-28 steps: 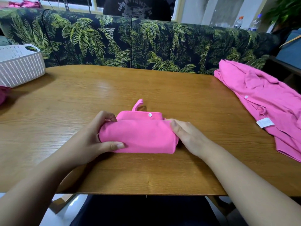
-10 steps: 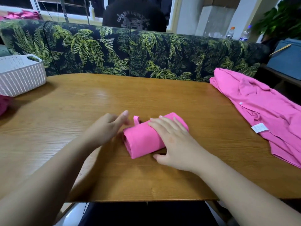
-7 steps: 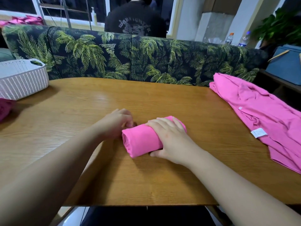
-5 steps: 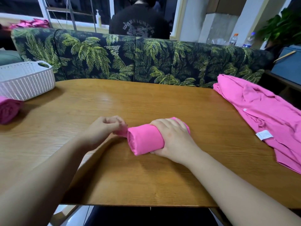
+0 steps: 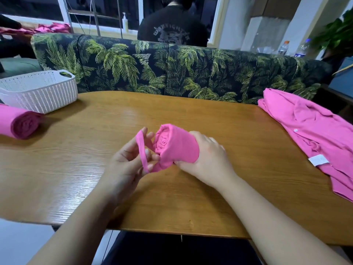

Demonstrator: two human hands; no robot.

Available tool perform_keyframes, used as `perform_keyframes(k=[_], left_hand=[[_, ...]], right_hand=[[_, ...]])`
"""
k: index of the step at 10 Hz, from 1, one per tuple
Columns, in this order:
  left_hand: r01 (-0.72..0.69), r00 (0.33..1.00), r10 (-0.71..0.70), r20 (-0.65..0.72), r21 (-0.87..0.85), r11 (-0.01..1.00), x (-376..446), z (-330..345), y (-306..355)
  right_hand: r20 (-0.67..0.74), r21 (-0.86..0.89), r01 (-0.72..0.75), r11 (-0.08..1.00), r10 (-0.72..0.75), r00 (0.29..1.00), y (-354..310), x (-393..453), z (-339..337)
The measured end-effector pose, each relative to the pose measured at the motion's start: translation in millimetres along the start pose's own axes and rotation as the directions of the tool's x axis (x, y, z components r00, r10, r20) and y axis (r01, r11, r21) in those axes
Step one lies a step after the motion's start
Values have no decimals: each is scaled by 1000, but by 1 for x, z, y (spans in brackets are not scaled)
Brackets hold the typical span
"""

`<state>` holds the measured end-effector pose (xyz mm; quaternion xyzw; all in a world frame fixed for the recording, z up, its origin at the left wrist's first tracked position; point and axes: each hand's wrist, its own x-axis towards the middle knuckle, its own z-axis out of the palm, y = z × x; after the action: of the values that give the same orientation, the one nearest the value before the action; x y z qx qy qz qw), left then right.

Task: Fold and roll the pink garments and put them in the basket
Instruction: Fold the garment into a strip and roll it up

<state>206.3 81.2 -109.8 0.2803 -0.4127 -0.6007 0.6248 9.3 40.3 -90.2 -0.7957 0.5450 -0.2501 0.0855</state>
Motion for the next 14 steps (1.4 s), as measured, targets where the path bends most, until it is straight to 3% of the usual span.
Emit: perform_keyframes(k=[2, 3, 5, 6, 7, 8, 9, 10, 11, 12, 13, 14], left_hand=[[-46, 999, 45, 12, 466, 884, -4, 2, -10], [-10, 999, -9, 32, 551, 834, -8, 13, -5], [-10, 999, -21, 37, 675, 737, 9, 4, 6], [-54, 994, -35, 105, 737, 674, 14, 5, 10], [-76, 982, -92, 163, 796, 600, 18, -3, 14], [-188, 950, -182, 254, 930, 315, 25, 3, 30], [-246, 918, -321, 232, 969, -5, 36, 17, 36], [-277, 929, -300, 215, 944, -180, 43, 37, 20], [-314, 949, -24, 315, 935, -166, 34, 40, 7], [-293, 947, 188, 259, 937, 187, 19, 24, 9], [-261, 955, 183, 232, 953, 155, -7, -1, 9], [-206, 976, 90, 197, 972, 111, -18, -31, 9]], right_hand=[[-66, -14, -50, 999, 49, 997, -6, -1, 4], [-98, -94, -22, 995, 13, 995, -11, -6, 12], [-182, -182, 194, 964, -227, 957, -10, -24, 29], [-82, -188, 321, 928, -341, 937, 0, -27, 23], [104, -201, 277, 940, -261, 960, 16, -30, 11], [70, -119, 160, 980, -153, 986, 23, -35, 10], [41, -128, 201, 971, -197, 980, 17, -36, 18], [-110, -129, 241, 962, -255, 961, 9, -32, 30], [-93, -149, 195, 969, -210, 973, 1, -24, 27], [13, -146, 70, 987, -69, 998, -12, -12, 18], [53, -82, -61, 995, 65, 996, -13, 0, 9], [71, -52, -91, 995, 94, 993, -16, 3, 9]])
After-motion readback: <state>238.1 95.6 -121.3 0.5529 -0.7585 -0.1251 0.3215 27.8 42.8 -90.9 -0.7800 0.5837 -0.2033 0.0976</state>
